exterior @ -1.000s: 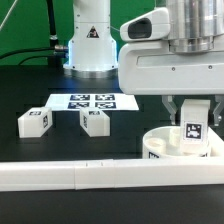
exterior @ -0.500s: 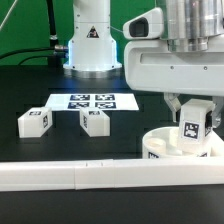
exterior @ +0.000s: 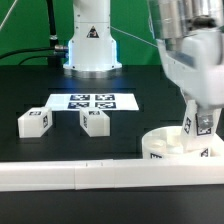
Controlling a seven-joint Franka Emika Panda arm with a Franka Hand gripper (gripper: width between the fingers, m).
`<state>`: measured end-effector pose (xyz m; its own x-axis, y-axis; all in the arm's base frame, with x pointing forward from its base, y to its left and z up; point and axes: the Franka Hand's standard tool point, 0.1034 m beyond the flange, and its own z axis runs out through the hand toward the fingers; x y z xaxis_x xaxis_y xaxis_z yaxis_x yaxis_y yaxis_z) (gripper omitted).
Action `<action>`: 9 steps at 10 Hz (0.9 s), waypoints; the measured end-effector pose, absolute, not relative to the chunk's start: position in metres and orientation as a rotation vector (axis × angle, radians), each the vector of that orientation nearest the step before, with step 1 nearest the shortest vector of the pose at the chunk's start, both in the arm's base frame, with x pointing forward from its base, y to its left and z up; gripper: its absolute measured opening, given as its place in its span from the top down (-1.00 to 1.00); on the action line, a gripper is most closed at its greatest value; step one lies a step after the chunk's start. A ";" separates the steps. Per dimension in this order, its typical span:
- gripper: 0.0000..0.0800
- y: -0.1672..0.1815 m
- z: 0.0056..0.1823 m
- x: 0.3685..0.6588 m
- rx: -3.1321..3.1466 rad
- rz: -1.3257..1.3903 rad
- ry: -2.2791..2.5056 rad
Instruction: Assemble stool
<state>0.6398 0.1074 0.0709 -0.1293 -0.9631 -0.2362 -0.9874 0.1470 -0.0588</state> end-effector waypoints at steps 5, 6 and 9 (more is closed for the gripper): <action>0.16 0.114 0.070 0.637 -1.649 0.231 2.421; 0.16 0.115 0.070 0.636 -1.546 0.248 2.493; 0.16 0.124 0.073 0.637 -1.212 0.283 2.622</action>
Offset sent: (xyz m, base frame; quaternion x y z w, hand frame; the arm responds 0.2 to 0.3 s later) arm 0.0000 0.0000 0.0000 0.0000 0.0000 0.1938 0.9810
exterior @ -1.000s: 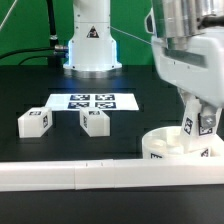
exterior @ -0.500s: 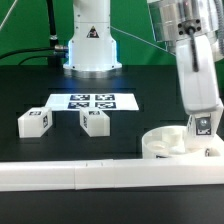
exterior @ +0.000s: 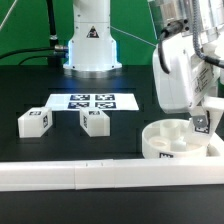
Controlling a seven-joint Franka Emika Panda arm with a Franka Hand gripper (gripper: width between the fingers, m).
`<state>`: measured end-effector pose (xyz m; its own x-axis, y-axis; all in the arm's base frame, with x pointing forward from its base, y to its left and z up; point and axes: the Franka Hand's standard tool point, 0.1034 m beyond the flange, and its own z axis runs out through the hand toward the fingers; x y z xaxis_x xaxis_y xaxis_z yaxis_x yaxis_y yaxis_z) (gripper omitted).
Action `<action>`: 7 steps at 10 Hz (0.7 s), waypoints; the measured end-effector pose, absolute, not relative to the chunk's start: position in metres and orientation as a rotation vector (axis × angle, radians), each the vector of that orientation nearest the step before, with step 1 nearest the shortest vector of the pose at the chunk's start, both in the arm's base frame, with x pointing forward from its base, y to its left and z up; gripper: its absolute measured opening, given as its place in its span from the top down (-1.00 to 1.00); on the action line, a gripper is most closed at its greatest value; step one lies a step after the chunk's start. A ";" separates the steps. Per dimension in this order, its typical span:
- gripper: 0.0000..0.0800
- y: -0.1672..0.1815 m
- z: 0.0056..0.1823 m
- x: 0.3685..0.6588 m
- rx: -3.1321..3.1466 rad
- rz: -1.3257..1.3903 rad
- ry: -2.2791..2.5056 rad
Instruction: Assemble stool
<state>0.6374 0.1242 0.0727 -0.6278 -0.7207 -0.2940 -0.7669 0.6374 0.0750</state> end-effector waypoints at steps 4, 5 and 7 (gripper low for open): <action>0.16 0.129 0.066 0.633 -1.269 0.216 2.599; 0.16 0.129 0.065 0.633 -1.262 0.216 2.604; 0.16 0.129 0.065 0.632 -1.301 0.213 2.581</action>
Offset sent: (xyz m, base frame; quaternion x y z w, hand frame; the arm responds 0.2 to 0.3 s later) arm -0.0051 -0.0014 -0.0034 0.0158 0.0122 0.2223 0.9748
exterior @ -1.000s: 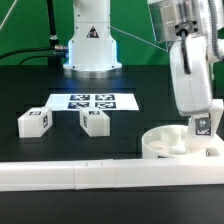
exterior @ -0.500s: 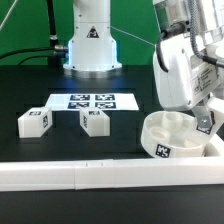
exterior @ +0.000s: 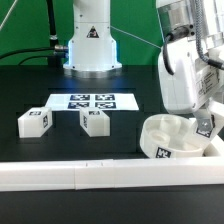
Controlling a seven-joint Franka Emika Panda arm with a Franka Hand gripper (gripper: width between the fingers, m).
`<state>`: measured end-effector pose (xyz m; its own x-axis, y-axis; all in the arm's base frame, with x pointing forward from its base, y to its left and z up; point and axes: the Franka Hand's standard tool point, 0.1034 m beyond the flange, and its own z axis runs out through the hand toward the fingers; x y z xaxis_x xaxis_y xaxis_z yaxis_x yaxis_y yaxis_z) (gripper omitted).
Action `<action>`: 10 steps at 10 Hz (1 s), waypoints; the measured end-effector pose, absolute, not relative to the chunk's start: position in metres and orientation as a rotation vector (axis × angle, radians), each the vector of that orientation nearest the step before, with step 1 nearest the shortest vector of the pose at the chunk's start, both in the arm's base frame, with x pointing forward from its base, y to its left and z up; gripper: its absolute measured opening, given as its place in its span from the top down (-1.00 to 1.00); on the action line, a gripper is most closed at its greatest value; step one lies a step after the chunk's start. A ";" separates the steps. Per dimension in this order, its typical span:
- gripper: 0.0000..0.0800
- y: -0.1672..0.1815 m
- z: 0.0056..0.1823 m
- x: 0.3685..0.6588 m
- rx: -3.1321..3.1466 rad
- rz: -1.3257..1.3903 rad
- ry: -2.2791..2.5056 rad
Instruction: Assemble stool
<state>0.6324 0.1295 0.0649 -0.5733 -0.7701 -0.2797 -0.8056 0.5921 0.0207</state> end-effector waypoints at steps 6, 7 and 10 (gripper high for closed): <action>-0.62 0.130 0.070 0.633 -1.375 0.202 2.531; -0.62 0.129 0.083 0.635 -1.413 0.205 2.494; -0.62 0.143 0.091 0.635 -1.732 0.181 2.264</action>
Offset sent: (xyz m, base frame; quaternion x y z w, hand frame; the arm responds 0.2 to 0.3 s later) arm 0.0000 0.0000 0.0000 0.0000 0.0000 0.0000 1.0000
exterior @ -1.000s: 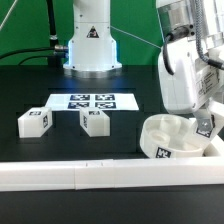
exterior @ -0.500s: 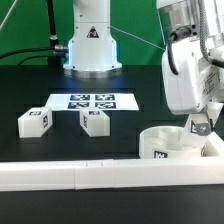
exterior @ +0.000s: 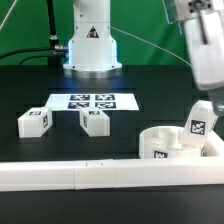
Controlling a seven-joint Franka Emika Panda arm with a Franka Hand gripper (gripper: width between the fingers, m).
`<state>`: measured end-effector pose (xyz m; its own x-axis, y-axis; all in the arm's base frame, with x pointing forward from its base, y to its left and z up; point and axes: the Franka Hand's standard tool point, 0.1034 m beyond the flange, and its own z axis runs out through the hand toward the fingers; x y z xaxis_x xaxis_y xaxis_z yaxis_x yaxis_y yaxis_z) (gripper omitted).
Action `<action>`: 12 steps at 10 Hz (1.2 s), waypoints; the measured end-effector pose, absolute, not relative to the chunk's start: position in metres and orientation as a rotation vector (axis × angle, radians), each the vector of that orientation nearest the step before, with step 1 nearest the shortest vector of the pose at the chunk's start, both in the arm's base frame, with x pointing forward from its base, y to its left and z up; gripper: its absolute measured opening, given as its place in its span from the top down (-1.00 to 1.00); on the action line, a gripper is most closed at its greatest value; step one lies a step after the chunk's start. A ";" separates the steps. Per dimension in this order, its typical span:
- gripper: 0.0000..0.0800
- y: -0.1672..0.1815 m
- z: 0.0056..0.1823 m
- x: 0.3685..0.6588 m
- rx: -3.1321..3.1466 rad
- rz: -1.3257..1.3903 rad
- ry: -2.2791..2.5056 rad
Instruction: Assemble stool
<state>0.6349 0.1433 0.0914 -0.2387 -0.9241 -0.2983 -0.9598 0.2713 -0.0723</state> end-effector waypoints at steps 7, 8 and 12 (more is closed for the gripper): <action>-0.62 0.137 0.101 0.634 -2.455 0.049 1.480; -0.62 0.133 0.110 0.633 -2.575 0.024 1.310; -0.62 0.128 0.107 0.633 -2.930 -0.087 0.501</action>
Offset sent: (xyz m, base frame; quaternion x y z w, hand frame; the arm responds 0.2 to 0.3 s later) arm 0.0000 0.0000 0.0000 0.0000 0.0000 -0.1938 0.9810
